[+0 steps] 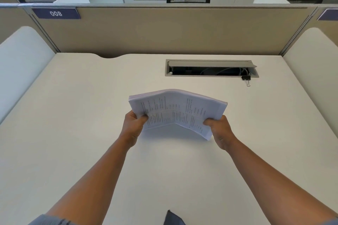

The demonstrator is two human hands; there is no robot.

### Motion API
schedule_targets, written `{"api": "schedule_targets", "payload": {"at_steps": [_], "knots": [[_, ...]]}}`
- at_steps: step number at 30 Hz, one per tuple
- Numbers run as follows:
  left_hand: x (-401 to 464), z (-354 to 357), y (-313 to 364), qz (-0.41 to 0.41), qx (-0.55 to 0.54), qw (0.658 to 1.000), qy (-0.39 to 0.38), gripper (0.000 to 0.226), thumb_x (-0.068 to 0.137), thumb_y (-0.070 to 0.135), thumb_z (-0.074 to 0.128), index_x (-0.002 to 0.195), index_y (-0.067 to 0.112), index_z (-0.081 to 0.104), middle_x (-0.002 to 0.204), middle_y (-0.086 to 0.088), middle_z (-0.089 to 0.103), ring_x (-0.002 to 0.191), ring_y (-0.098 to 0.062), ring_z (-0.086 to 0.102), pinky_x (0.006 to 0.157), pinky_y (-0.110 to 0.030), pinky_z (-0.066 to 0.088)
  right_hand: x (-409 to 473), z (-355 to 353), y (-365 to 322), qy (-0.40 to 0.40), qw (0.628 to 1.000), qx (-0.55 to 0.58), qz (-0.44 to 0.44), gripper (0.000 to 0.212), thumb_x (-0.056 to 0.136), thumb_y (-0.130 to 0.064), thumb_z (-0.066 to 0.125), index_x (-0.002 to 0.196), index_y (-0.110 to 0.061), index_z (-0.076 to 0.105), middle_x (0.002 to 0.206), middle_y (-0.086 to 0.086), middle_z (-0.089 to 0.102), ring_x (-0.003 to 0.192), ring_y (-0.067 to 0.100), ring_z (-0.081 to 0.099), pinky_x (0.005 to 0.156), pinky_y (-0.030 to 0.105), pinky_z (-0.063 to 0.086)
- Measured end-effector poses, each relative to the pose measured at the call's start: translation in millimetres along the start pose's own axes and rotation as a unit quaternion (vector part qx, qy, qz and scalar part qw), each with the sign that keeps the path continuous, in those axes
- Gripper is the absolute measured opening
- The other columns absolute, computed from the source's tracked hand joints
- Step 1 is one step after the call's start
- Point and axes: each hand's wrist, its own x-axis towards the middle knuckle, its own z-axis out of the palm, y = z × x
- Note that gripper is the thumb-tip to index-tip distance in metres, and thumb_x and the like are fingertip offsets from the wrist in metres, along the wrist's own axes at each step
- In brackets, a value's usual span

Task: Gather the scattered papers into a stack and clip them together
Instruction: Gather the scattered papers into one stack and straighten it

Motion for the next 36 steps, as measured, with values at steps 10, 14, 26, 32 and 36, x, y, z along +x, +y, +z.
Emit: {"api": "schedule_targets", "payload": {"at_steps": [10,14,26,32,36], "knots": [[1.2,-7.5,2.6,-0.011,0.073,0.997,-0.02,0.019,0.098,0.006,0.066,0.105,0.023,0.072,0.11,0.003,0.074,0.111,-0.021,0.066,0.103,-0.043,0.052,4.1,-5.4,1.4,0.0,0.999,0.021,0.024,0.034,0.08,0.01,0.059,0.097,-0.017,0.07,0.1,0.005,0.07,0.099,0.028,0.064,0.089,0.044,0.052],[2.0,-10.2,17.5,0.009,0.128,0.992,-0.021,0.017,0.1,0.009,0.064,0.098,0.025,0.07,0.103,0.006,0.073,0.1,-0.017,0.067,0.08,-0.028,0.055,11.1,-11.5,-0.5,0.009,0.998,0.037,0.056,0.037,0.081,0.019,0.055,0.097,-0.011,0.07,0.102,0.009,0.072,0.099,0.034,0.066,0.089,0.047,0.056],[29.1,-4.2,82.6,0.07,0.386,0.915,-0.097,0.014,0.096,0.01,0.06,0.097,0.012,0.074,0.097,-0.004,0.074,0.089,-0.023,0.068,0.072,-0.032,0.053,27.2,-23.3,-14.8,0.032,0.993,-0.097,-0.055,0.069,0.084,-0.009,0.081,0.144,-0.019,0.048,0.141,-0.005,0.052,0.129,0.013,0.049,0.103,0.033,0.045],[45.6,21.3,106.5,0.113,0.531,0.824,-0.165,0.014,0.096,0.016,0.06,0.103,0.016,0.072,0.096,-0.001,0.071,0.086,-0.021,0.07,0.07,-0.027,0.057,31.2,4.6,-30.0,-0.065,0.954,-0.282,-0.074,0.019,0.091,-0.025,0.072,0.11,-0.029,0.068,0.105,-0.007,0.074,0.094,0.016,0.072,0.085,0.046,0.061],[56.8,38.2,112.0,0.127,0.58,0.78,-0.197,0.011,0.096,0.018,0.06,0.099,0.025,0.068,0.096,0.002,0.071,0.088,-0.02,0.069,0.078,-0.037,0.062,30.7,25.1,-21.8,-0.083,0.973,-0.209,-0.046,0.011,0.102,-0.023,0.059,0.11,-0.023,0.068,0.104,0.003,0.075,0.089,0.024,0.075,0.08,0.05,0.064]]}}
